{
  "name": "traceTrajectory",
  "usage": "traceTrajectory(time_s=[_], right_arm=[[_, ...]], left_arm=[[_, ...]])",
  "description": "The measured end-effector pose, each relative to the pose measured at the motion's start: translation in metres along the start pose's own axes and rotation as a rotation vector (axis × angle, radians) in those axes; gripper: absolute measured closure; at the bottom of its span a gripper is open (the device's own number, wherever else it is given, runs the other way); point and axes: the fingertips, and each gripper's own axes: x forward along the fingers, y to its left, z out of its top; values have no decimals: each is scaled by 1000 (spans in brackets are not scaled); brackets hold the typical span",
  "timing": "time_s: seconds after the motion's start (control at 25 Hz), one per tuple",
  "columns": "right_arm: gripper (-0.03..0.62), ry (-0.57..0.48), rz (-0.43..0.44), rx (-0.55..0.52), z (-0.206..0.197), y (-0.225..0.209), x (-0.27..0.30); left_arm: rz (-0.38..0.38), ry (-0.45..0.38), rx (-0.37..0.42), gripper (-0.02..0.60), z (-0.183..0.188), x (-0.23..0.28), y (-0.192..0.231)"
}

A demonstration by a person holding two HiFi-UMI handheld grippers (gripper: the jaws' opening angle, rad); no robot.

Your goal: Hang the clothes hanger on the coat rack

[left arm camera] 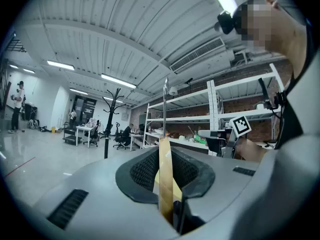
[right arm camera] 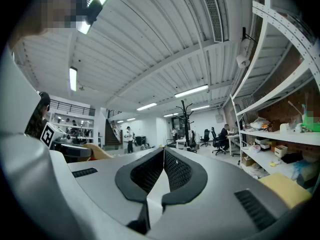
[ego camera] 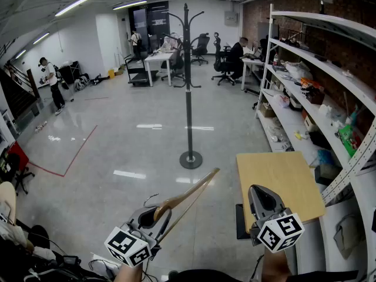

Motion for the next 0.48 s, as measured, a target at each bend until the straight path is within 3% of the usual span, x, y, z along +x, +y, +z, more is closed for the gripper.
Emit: traceTrajectory(time_s=[0.48], right_arm=[[588,-15,12,19,-6,-22,-9]], left_arm=[[-19,28,12,529,-4,27,-21]])
